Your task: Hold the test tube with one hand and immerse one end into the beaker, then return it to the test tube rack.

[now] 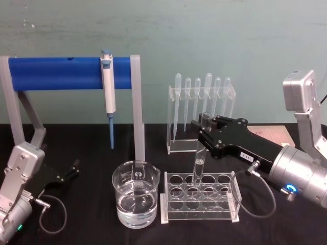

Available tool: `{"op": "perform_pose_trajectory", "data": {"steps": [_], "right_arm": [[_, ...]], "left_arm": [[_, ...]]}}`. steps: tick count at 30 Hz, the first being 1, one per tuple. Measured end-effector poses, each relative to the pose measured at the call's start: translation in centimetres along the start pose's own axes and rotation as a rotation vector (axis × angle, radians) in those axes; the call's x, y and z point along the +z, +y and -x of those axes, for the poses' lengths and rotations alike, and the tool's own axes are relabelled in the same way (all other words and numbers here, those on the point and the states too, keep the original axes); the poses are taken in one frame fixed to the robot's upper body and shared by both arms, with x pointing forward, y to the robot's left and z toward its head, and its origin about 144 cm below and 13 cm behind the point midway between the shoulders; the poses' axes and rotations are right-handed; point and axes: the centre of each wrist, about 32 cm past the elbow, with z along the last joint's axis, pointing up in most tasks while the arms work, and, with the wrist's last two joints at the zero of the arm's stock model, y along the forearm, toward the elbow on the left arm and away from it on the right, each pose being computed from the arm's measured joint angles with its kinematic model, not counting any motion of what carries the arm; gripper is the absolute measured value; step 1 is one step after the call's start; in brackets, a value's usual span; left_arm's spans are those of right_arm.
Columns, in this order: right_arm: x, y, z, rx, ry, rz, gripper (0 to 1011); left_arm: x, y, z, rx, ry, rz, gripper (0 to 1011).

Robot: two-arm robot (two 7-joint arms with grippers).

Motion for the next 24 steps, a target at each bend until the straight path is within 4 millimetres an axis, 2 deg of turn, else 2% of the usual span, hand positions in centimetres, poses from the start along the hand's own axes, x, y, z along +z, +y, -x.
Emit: {"op": "perform_pose_trajectory", "data": {"steps": [14, 24], "right_arm": [[0.1, 0.1, 0.0, 0.006, -0.001, -0.002, 225], [2.3, 1.4, 0.4, 0.053, -0.018, -0.033, 225]], "left_arm": [[0.0, 0.0, 0.0, 0.000, 0.000, 0.000, 1000], [0.0, 0.0, 0.0, 0.000, 0.000, 0.000, 1000]]}}
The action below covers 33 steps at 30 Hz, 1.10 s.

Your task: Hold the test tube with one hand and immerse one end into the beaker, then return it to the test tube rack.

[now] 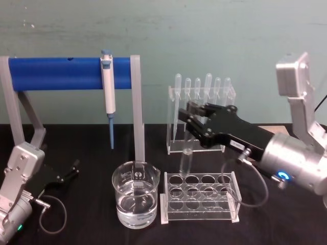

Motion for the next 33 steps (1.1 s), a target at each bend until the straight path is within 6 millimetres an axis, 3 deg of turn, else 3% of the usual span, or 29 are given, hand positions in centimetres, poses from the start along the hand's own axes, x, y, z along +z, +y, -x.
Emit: {"op": "perform_pose_trajectory", "data": {"steps": [12, 25, 33], "right_arm": [[1.4, 3.7, 0.3, 0.075, -0.024, -0.011, 224], [1.0, 7.5, 1.2, 0.135, -0.031, -0.013, 224], [0.1, 8.4, 2.0, 0.151, -0.044, -0.009, 225]], "left_arm": [[0.0, 0.0, 0.0, 0.000, 0.000, 0.000, 1000], [0.0, 0.0, 0.0, 0.000, 0.000, 0.000, 1000], [0.0, 0.0, 0.0, 0.000, 0.000, 0.000, 1000]]}}
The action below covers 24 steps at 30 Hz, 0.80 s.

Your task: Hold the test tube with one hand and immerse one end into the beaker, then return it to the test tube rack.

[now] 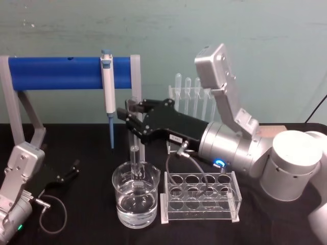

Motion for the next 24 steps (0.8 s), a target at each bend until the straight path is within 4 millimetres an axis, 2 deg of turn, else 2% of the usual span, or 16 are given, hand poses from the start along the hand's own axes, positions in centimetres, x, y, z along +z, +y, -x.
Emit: {"op": "perform_pose_trajectory", "data": {"steps": [24], "right_arm": [[-4.6, 0.5, 1.0, -0.015, 0.034, 0.041, 225]], "left_arm": [[0.0, 0.0, 0.0, 0.000, 0.000, 0.000, 1000]]}}
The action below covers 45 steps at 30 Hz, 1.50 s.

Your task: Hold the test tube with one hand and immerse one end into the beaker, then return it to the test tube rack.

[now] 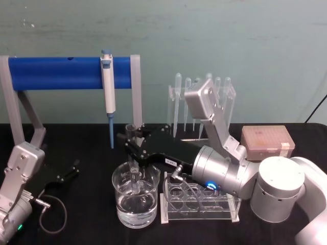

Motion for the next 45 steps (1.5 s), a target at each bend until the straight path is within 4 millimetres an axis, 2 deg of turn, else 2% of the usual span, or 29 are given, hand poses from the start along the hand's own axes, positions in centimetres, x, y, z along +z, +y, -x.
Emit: {"op": "perform_pose_trajectory", "data": {"steps": [25, 45], "right_arm": [[-3.8, -0.1, 0.2, -0.005, 0.031, -0.016, 225], [-4.8, 0.0, 0.2, -0.005, 0.029, -0.009, 224]], "left_arm": [[0.0, 0.0, 0.0, 0.000, 0.000, 0.000, 1000], [0.0, 0.0, 0.0, 0.000, 0.000, 0.000, 1000]]}}
